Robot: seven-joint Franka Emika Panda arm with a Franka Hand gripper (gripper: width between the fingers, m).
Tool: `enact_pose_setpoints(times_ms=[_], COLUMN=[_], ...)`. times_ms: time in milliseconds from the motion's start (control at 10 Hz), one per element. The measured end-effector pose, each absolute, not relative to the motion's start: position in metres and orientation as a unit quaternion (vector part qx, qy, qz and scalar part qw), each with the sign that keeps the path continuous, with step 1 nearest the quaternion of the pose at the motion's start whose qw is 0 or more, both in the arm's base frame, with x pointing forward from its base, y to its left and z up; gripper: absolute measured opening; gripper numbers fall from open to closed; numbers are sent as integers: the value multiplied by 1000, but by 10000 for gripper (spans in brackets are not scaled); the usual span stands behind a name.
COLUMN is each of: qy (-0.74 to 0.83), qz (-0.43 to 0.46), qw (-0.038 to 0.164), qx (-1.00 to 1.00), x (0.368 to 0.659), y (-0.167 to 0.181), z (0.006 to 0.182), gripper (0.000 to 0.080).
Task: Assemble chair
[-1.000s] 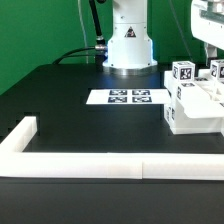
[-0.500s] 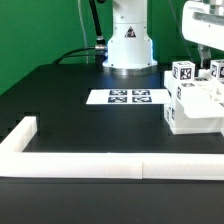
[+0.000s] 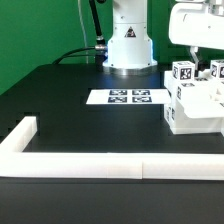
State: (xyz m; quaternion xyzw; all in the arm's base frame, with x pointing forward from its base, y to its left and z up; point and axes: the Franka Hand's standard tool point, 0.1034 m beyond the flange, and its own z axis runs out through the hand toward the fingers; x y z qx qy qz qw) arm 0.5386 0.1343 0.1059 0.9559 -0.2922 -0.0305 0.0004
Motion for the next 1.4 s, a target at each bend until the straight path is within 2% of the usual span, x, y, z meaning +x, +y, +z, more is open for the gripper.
enact_pose_setpoints(times_ms=[900, 1000, 1200, 1300, 1400], qy=[-36, -48, -48, -57, -66], qz=[-29, -30, -30, -29, -29], qw=[-1, -1, -1, -1, -1], qx=[999, 998, 998, 998, 997], x=[538, 538, 538, 538, 538], y=[134, 134, 133, 134, 134], z=[105, 105, 105, 105, 105], gripper=[649, 649, 387, 387, 269])
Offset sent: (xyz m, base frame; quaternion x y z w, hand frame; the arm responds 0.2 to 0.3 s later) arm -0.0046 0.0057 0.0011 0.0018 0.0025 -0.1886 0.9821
